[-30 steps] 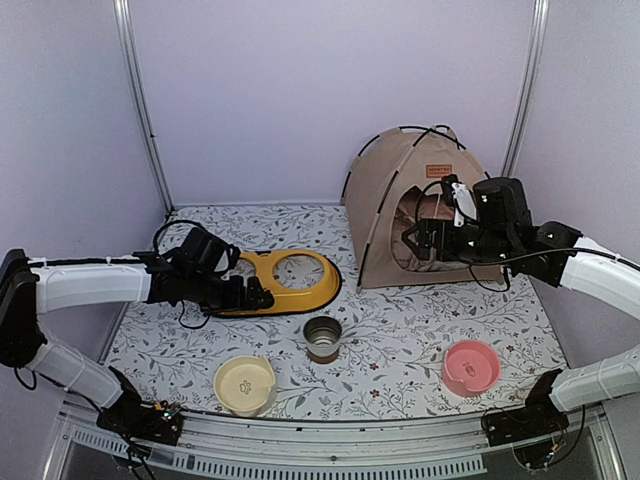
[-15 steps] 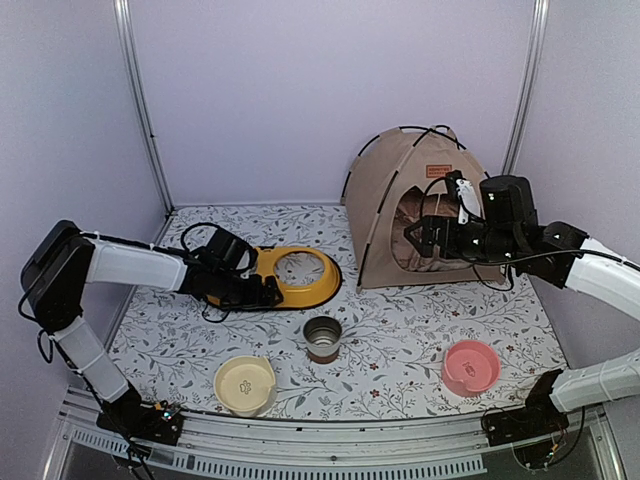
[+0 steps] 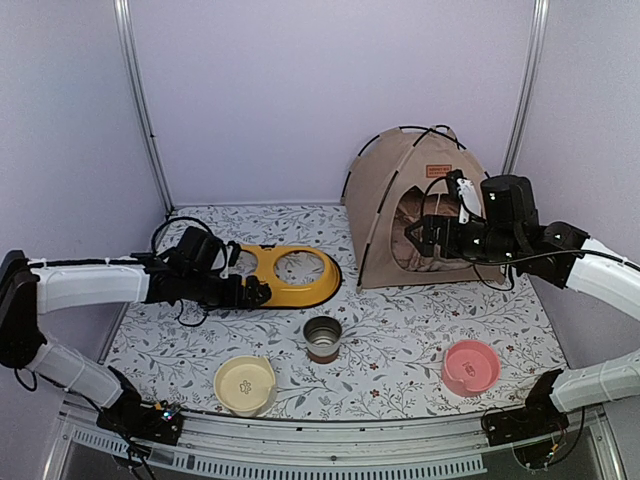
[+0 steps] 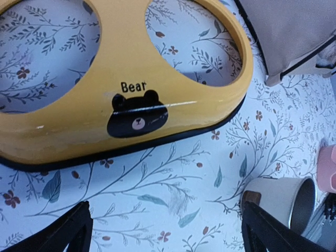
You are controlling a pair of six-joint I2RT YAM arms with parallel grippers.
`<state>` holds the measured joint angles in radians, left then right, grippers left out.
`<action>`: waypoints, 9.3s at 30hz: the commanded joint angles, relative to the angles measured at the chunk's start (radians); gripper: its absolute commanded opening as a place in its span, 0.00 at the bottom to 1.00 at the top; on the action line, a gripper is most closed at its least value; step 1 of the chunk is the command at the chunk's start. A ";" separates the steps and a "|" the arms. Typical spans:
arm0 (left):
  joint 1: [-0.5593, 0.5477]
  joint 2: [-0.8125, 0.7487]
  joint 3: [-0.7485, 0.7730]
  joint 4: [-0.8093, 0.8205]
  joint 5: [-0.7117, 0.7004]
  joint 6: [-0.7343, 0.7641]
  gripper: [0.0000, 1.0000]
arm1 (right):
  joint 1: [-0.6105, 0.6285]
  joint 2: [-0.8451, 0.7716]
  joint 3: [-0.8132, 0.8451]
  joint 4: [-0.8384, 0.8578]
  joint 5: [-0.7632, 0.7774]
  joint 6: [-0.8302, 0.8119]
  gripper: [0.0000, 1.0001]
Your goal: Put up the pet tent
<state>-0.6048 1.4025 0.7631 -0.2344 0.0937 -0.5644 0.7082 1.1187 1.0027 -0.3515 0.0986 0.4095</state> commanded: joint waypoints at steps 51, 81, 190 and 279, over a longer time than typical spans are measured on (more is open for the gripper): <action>-0.267 -0.217 -0.096 -0.393 -0.255 -0.275 0.00 | 0.005 0.020 -0.011 0.033 0.077 -0.047 0.99; 0.194 0.376 0.592 -0.223 -0.174 0.174 0.00 | 0.006 -0.095 -0.084 0.057 0.016 -0.019 0.99; -0.056 0.608 0.950 -0.234 -0.165 0.253 0.49 | 0.005 -0.026 -0.249 -0.230 0.014 0.283 0.99; -0.447 0.904 1.111 -0.383 0.002 0.311 0.44 | 0.123 -0.155 -0.019 -0.211 0.333 0.254 0.92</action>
<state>-1.0267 2.2566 1.8088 -0.5617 0.1146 -0.2794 0.8364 0.9806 0.9817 -0.5549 0.4011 0.6575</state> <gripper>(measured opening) 0.464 0.920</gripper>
